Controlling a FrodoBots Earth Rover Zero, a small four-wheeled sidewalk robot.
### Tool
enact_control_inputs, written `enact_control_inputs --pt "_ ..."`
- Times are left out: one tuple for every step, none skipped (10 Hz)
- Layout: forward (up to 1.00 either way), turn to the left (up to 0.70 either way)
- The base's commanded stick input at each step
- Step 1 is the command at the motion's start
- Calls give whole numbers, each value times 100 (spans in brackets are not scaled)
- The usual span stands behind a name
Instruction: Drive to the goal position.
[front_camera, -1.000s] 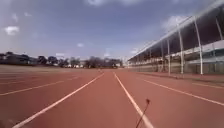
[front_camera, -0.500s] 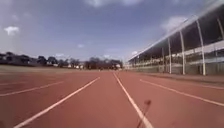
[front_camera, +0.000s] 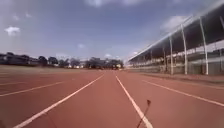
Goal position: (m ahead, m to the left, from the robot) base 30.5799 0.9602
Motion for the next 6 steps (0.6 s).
enact_control_inputs --pt "70 0" --pt "70 0" --pt "70 0" --pt "70 0" --pt "70 0" --pt "70 0"
